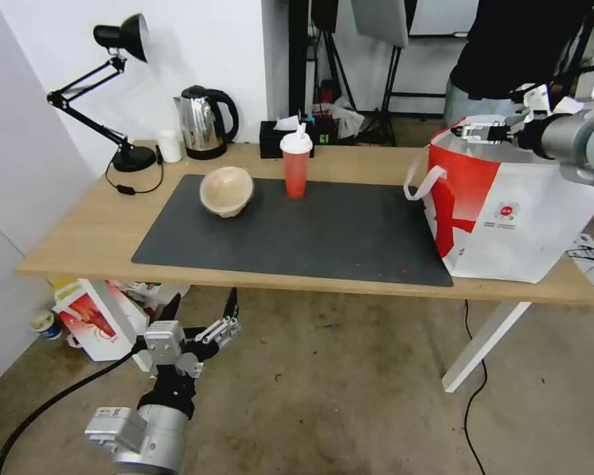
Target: Pick up the trash from the table and place it into the takeout bag.
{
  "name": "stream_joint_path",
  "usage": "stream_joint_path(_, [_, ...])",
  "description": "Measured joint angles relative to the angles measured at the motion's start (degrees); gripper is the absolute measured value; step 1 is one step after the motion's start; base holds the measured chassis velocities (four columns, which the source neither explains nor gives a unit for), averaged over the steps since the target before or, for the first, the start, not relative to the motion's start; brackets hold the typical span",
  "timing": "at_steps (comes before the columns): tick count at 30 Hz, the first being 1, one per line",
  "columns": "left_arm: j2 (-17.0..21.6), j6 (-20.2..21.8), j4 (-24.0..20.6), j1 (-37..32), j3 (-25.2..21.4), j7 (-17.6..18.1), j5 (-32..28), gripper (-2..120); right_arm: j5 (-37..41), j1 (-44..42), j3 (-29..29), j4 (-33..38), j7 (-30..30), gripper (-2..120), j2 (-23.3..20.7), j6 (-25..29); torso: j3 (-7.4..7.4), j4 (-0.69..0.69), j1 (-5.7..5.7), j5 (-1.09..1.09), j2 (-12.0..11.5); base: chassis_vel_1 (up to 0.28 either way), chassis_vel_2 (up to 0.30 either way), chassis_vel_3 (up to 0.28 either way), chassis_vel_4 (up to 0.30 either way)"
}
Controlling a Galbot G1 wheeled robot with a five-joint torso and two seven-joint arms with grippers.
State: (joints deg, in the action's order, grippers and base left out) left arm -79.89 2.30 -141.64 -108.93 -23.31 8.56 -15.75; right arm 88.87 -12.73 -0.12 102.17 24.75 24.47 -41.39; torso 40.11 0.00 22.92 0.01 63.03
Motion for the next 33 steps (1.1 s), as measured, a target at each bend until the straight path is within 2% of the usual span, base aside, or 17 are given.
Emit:
stream_joint_path(9, [-0.03, -0.19, -0.05, -0.14, -0.22, -0.09, 0.78, 100, -2.17, -1.79, 5.59, 5.43, 1.28, 100, -1.14, 1.84, 0.00, 0.00, 0.00, -0.01, 0.00, 0.000, 0.000, 0.000, 0.000])
stream_joint_path(12, [-0.06, -0.19, -0.16, -0.02, -0.33, -0.09, 0.78, 100, -4.28, -2.61, 7.32, 9.07, -0.26, 100, -1.88, 8.00, 0.00, -0.01, 0.00, -0.01, 0.00, 0.000, 0.000, 0.000, 0.000])
stream_joint_path(13, [-0.06, -0.19, -0.16, -0.02, -0.33, -0.09, 0.78, 100, -4.28, -2.61, 7.32, 9.07, -0.26, 100, -1.88, 8.00, 0.00, -0.01, 0.00, -0.01, 0.00, 0.000, 0.000, 0.000, 0.000])
stream_joint_path(15, [-0.09, -0.19, -0.16, 0.03, -0.43, -0.09, 0.76, 100, -6.29, -4.10, 8.21, 11.94, -1.09, 100, -1.72, 14.86, 0.00, -0.01, 0.00, -0.02, 0.00, 0.000, 0.000, 0.000, 0.000])
stream_joint_path(16, [-0.09, -0.19, -0.16, 0.03, -0.43, -0.09, 0.76, 100, -6.29, -4.10, 8.21, 11.94, -1.09, 100, -1.72, 14.86, 0.00, -0.01, 0.00, -0.02, 0.00, 0.000, 0.000, 0.000, 0.000])
stream_joint_path(17, [-0.15, -0.19, -0.16, 0.05, -0.49, -0.09, 0.74, 100, -8.51, -5.72, 8.97, 14.20, -1.29, 100, -1.18, 19.75, 0.00, 0.01, 0.00, -0.02, 0.00, 0.000, 0.000, 0.000, 0.000])
stream_joint_path(19, [-0.16, -0.19, -0.16, 0.05, -0.52, -0.09, 0.74, 100, -9.62, -6.56, 9.32, 15.24, -1.30, 100, -0.87, 21.65, 0.00, 0.01, 0.00, -0.02, 0.00, 0.000, 0.000, 0.000, 0.000])
stream_joint_path(20, [-0.25, -0.19, -0.19, 0.02, -0.57, -0.07, 0.74, 100, -12.12, -8.93, 10.53, 18.07, -1.21, 100, 0.01, 24.70, 0.00, 0.01, 0.00, -0.01, 0.00, 0.000, 0.000, 0.000, 0.000])
stream_joint_path(22, [-0.45, -0.20, -0.27, 0.00, -0.69, -0.07, 0.74, 100, -15.70, -13.25, 13.11, 22.73, -0.12, 100, 1.36, 27.44, 0.00, 0.01, 0.00, -0.04, 0.00, 0.000, 0.000, 0.000, 0.000])
stream_joint_path(26, [-0.28, -0.20, -0.28, -0.04, -0.76, -0.02, 0.79, 100, -17.86, -17.86, 15.25, 26.33, 0.73, 100, 2.08, 28.09, 0.00, 0.01, 0.00, -0.02, 0.00, 0.000, 0.000, 0.000, 0.000])
stream_joint_path(28, [0.14, -0.21, -0.03, -0.12, -0.83, 0.00, 1.13, 100, -22.09, -26.33, 19.00, 30.86, 1.53, 100, 3.39, 29.95, -0.01, -0.02, 0.00, -0.04, -0.01, 0.000, 0.000, 0.000, 0.000])
stream_joint_path(30, [0.07, -0.21, 0.08, -0.12, -0.86, 0.01, 1.21, 100, -24.11, -29.29, 19.60, 32.13, 1.63, 100, 4.12, 30.99, 0.00, -0.04, 0.00, 0.02, -0.01, 0.000, 0.000, 0.000, 0.000])
stream_joint_path(32, [-0.84, -0.25, 0.42, 0.10, -0.72, 0.01, 1.32, 100, -29.72, -34.01, 19.23, 34.37, 2.07, 100, 6.74, 35.03, 0.00, 0.00, -0.01, -0.05, -0.01, 0.000, 0.000, 0.000, 0.000])
stream_joint_path(33, [-1.21, -0.28, 0.59, 0.21, -0.52, 0.01, 1.48, 100, -31.98, -35.36, 18.71, 34.91, 2.32, 100, 8.03, 36.42, 0.00, 0.01, -0.01, -0.01, -0.01, 0.000, 0.000, 0.000, 0.000])
